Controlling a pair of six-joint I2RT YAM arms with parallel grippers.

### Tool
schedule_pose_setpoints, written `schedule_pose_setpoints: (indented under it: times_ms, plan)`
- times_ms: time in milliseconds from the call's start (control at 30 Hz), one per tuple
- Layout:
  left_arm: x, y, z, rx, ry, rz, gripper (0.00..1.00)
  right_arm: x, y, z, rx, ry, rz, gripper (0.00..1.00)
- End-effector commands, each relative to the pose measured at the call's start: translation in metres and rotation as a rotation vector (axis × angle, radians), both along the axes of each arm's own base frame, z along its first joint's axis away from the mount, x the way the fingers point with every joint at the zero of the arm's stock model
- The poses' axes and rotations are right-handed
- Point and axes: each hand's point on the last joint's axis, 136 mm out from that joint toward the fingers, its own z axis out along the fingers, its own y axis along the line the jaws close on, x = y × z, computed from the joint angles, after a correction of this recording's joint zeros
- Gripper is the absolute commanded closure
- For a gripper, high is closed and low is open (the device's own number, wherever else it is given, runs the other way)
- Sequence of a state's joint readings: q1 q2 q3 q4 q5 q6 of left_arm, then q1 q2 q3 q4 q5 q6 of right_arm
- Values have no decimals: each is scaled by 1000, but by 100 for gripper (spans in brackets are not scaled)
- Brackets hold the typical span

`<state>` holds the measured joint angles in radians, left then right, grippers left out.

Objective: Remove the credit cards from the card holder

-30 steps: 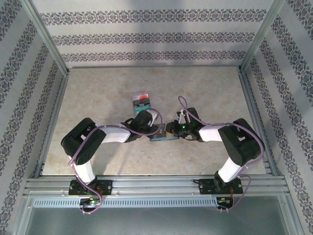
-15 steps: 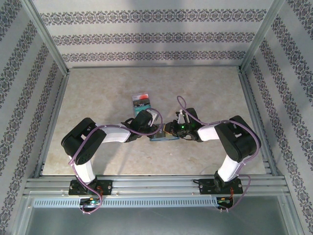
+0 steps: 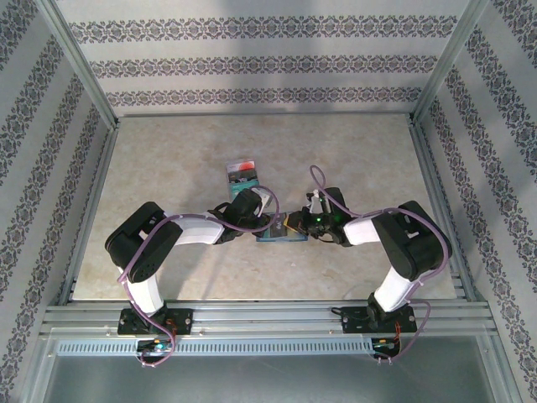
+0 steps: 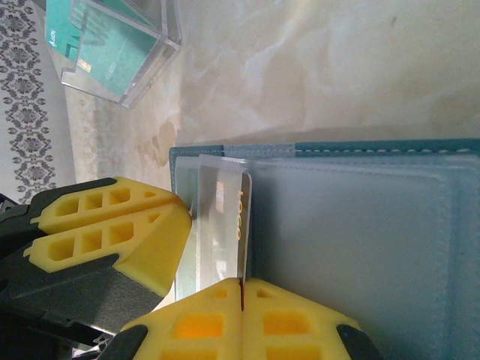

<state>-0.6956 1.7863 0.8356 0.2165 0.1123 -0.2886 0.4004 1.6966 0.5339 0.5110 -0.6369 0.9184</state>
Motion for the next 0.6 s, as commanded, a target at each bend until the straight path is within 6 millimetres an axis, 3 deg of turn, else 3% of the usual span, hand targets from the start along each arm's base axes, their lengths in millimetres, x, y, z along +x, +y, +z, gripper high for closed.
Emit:
schedule_pose_setpoints:
  times_ms: [0, 567]
  plan:
    - [-12, 23, -24, 90, 70, 34, 89, 0, -8, 1, -5, -13, -16, 93]
    - [-10, 26, -20, 88, 62, 41, 89, 1, -22, 7, -1, -28, -48, 91]
